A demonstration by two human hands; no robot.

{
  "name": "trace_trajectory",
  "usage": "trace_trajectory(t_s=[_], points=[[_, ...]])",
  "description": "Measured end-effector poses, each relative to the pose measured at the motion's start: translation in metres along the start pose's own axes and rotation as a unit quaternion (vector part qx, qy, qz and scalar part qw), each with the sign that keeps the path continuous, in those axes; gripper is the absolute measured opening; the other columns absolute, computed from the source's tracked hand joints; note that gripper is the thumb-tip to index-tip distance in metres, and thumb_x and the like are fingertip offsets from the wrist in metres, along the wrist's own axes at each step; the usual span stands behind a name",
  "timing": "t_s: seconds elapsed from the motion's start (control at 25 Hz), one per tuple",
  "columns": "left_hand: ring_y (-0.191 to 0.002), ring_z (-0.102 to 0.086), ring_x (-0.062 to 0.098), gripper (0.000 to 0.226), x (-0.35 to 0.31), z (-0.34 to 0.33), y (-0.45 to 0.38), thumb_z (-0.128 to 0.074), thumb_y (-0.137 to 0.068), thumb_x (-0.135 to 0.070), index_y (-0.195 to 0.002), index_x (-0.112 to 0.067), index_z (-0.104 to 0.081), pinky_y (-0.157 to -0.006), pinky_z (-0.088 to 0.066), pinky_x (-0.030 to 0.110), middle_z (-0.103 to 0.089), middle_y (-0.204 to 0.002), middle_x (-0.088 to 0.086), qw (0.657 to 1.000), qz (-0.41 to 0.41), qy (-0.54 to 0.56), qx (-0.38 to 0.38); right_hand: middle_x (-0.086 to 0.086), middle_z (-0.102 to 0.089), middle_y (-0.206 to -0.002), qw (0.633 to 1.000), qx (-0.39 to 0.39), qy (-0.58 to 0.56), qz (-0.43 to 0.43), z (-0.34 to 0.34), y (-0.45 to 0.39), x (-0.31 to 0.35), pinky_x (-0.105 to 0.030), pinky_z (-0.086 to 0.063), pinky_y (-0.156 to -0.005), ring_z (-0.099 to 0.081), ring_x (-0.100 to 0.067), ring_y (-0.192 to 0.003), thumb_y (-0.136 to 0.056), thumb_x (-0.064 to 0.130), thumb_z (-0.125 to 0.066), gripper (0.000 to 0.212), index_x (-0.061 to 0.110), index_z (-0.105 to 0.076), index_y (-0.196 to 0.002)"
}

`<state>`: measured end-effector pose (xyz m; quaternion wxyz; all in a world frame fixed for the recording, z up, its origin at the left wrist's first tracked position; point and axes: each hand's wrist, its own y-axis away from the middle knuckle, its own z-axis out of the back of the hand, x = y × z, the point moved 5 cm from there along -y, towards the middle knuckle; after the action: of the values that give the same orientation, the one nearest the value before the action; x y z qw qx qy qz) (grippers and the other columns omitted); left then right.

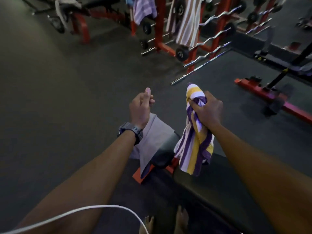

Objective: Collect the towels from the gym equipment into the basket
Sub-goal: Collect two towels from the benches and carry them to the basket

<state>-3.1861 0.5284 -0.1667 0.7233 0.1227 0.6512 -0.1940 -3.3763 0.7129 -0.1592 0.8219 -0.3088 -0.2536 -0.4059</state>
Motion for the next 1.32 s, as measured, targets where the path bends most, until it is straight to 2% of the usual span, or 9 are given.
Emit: trace_trajectory(t_s=[0.32,0.52,0.64,0.76,0.92,1.0,1.12,1.2,1.32], points=[[-0.08,-0.068,0.021,0.056,0.131,-0.006,-0.036,-0.043,-0.087,-0.067,-0.079,-0.018,-0.069,-0.079,-0.056,0.045,-0.072,-0.078,-0.001,0.992,0.078,-0.071,-0.073,-0.014,-0.073,-0.1,0.99,0.139,-0.005,0.013,-0.158,-0.009,-0.05,-0.033,-0.043,-0.072,-0.067,-0.038,-0.09,-0.086,0.048,-0.073,0.045,0.012,-0.066,-0.111],[-0.098,-0.066,0.026,0.045,0.251,-0.036,-0.07,-0.055,-0.089,-0.053,-0.112,-0.016,-0.065,-0.078,-0.048,0.021,-0.069,-0.099,0.0,0.967,0.098,-0.233,-0.008,0.007,-0.06,-0.076,0.988,0.155,-0.009,-0.003,-0.231,-0.007,-0.103,-0.028,-0.038,-0.066,-0.063,-0.025,-0.073,-0.084,0.047,-0.075,0.029,0.023,-0.063,-0.094],[-0.136,-0.043,0.038,0.076,0.317,-0.067,-0.083,-0.064,-0.083,-0.061,-0.14,-0.013,-0.05,-0.113,-0.033,0.048,-0.05,-0.143,0.018,0.898,0.079,-0.431,0.045,0.015,-0.054,-0.067,0.989,0.147,-0.024,-0.018,-0.261,-0.011,-0.125,-0.023,-0.036,-0.057,-0.055,-0.008,-0.063,-0.083,0.052,-0.073,0.027,0.034,-0.053,-0.085],[-0.149,-0.023,0.043,0.101,0.36,-0.083,-0.078,-0.067,-0.075,-0.067,-0.155,-0.017,-0.031,-0.117,-0.015,0.066,-0.027,-0.162,0.02,0.816,0.052,-0.571,0.068,0.014,-0.054,-0.064,0.989,0.143,-0.029,-0.024,-0.283,-0.012,-0.138,-0.008,-0.033,-0.052,-0.052,0.003,-0.059,-0.081,0.057,-0.073,0.034,0.036,-0.047,-0.076],[-0.118,-0.062,0.036,0.039,0.358,-0.085,-0.076,-0.073,-0.08,-0.031,-0.119,-0.023,-0.068,-0.098,-0.048,0.058,-0.066,-0.126,0.012,0.769,-0.089,-0.633,0.02,0.013,-0.053,-0.062,0.989,0.142,-0.045,-0.014,-0.284,-0.011,-0.132,-0.003,-0.034,-0.055,-0.055,0.011,-0.063,-0.083,0.051,-0.076,0.036,0.036,-0.046,-0.07],[-0.094,-0.064,0.029,0.021,0.341,-0.072,-0.093,-0.05,-0.094,-0.034,-0.104,-0.02,-0.062,-0.084,-0.053,0.042,-0.069,-0.104,0.007,0.821,-0.031,-0.57,-0.002,0.013,-0.055,-0.064,0.989,0.135,-0.057,-0.017,-0.278,-0.014,-0.123,-0.003,-0.035,-0.055,-0.055,0.005,-0.059,-0.083,0.051,-0.076,0.032,0.031,-0.052,-0.076],[-0.065,-0.05,0.022,0.02,0.306,-0.039,-0.111,-0.035,-0.093,-0.039,-0.084,-0.024,-0.045,-0.059,-0.033,0.03,-0.06,-0.08,0.005,0.946,0.102,-0.299,-0.073,0.009,-0.06,-0.067,0.989,0.117,-0.091,-0.027,-0.261,-0.029,-0.092,-0.011,-0.038,-0.057,-0.059,-0.005,-0.063,-0.079,0.054,-0.075,0.036,0.023,-0.058,-0.079],[-0.061,-0.041,0.025,0.026,0.258,-0.008,-0.115,-0.045,-0.083,-0.038,-0.064,-0.023,-0.036,-0.057,-0.021,0.029,-0.046,-0.063,-0.001,0.966,0.083,-0.216,-0.117,0.009,-0.062,-0.07,0.987,0.107,-0.122,-0.015,-0.24,-0.046,-0.057,-0.026,-0.045,-0.063,-0.061,-0.012,-0.066,-0.076,0.057,-0.074,0.036,0.023,-0.059,-0.079],[-0.055,-0.034,0.014,0.048,0.157,0.038,-0.121,-0.072,-0.079,-0.039,-0.056,-0.014,-0.038,-0.053,-0.024,0.029,-0.037,-0.055,-0.003,0.98,0.016,-0.145,-0.137,0.015,-0.064,-0.071,0.977,0.1,-0.188,0.02,-0.201,-0.074,0.023,-0.024,-0.045,-0.063,-0.06,-0.002,-0.067,-0.075,0.055,-0.077,0.03,0.03,-0.06,-0.079]])
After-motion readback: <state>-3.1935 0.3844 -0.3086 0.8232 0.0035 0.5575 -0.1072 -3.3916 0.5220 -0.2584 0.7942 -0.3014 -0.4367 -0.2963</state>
